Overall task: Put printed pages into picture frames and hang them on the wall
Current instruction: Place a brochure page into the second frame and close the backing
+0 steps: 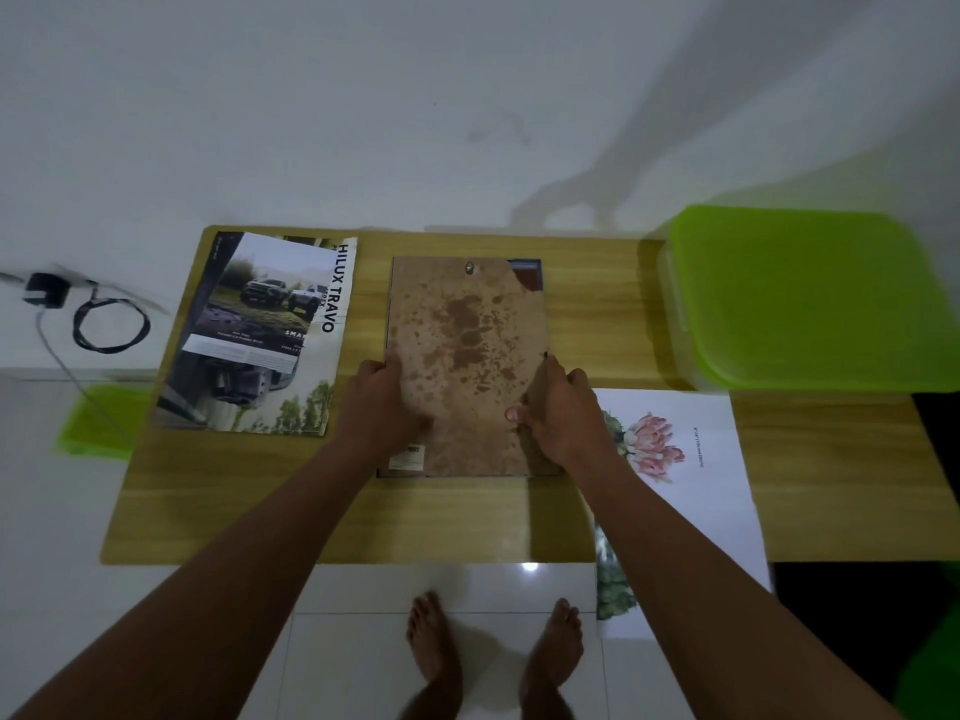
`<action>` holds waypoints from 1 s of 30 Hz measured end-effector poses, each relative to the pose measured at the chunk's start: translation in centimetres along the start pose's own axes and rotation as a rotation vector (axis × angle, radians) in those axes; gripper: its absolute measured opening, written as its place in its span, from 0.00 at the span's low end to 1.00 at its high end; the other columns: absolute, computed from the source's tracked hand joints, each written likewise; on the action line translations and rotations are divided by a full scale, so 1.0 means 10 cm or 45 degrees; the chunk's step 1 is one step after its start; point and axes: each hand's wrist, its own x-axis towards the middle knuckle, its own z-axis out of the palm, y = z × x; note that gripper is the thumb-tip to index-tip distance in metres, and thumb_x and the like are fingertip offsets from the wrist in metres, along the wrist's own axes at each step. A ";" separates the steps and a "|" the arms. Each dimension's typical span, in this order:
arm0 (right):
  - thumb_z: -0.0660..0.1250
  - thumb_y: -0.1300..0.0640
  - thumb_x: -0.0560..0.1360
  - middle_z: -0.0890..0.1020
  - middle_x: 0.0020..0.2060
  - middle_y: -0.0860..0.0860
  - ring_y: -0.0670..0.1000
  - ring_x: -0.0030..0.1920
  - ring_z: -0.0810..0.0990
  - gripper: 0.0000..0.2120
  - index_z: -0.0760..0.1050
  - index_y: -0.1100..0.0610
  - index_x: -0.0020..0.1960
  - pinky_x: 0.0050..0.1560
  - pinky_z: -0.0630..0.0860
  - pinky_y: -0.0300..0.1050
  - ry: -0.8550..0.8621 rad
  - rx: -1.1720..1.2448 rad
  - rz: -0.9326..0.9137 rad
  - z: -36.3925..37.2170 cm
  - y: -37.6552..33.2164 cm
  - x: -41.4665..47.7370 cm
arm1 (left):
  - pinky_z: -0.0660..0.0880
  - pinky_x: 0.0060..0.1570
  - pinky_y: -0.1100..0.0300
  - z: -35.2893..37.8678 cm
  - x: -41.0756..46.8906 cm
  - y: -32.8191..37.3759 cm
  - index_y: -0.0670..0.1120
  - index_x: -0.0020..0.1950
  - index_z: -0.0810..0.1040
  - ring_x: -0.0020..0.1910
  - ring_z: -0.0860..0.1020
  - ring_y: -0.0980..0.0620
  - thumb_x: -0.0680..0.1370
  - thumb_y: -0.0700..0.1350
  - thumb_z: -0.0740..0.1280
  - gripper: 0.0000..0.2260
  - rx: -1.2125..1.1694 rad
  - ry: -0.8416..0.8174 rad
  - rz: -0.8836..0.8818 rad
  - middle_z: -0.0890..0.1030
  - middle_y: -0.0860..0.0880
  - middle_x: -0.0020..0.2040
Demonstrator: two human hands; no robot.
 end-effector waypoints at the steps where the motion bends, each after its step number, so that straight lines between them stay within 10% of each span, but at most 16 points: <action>1: 0.73 0.48 0.74 0.69 0.62 0.60 0.63 0.63 0.71 0.37 0.58 0.56 0.75 0.62 0.74 0.56 0.010 0.001 -0.005 0.00 0.00 0.00 | 0.71 0.58 0.47 0.01 0.00 0.01 0.43 0.75 0.60 0.61 0.72 0.37 0.63 0.56 0.80 0.47 0.015 -0.003 -0.002 0.70 0.38 0.64; 13: 0.74 0.45 0.73 0.65 0.65 0.59 0.64 0.61 0.70 0.38 0.57 0.54 0.75 0.58 0.75 0.60 0.028 -0.309 -0.223 -0.07 -0.03 0.02 | 0.69 0.59 0.46 0.05 -0.02 0.04 0.43 0.75 0.58 0.62 0.69 0.35 0.65 0.55 0.79 0.47 0.212 0.002 0.028 0.66 0.37 0.67; 19: 0.69 0.48 0.76 0.50 0.80 0.51 0.58 0.78 0.48 0.42 0.49 0.55 0.80 0.74 0.57 0.59 -0.192 -0.476 -0.356 -0.14 -0.10 0.20 | 0.50 0.74 0.40 -0.01 0.18 0.06 0.44 0.79 0.46 0.78 0.43 0.39 0.67 0.58 0.77 0.54 0.424 -0.190 0.260 0.41 0.40 0.79; 27: 0.75 0.41 0.69 0.62 0.73 0.50 0.59 0.72 0.58 0.41 0.61 0.53 0.76 0.69 0.64 0.57 -0.193 -0.450 -0.350 -0.25 -0.15 0.33 | 0.68 0.65 0.43 -0.12 0.37 0.12 0.48 0.72 0.67 0.69 0.66 0.41 0.69 0.60 0.74 0.35 0.521 0.038 0.337 0.66 0.42 0.71; 30: 0.74 0.38 0.69 0.64 0.70 0.51 0.59 0.70 0.61 0.38 0.65 0.50 0.73 0.67 0.66 0.58 -0.173 -0.406 -0.325 -0.29 -0.19 0.41 | 0.57 0.73 0.43 -0.20 0.55 0.12 0.49 0.77 0.58 0.76 0.54 0.39 0.67 0.59 0.76 0.44 0.428 0.034 0.341 0.54 0.39 0.77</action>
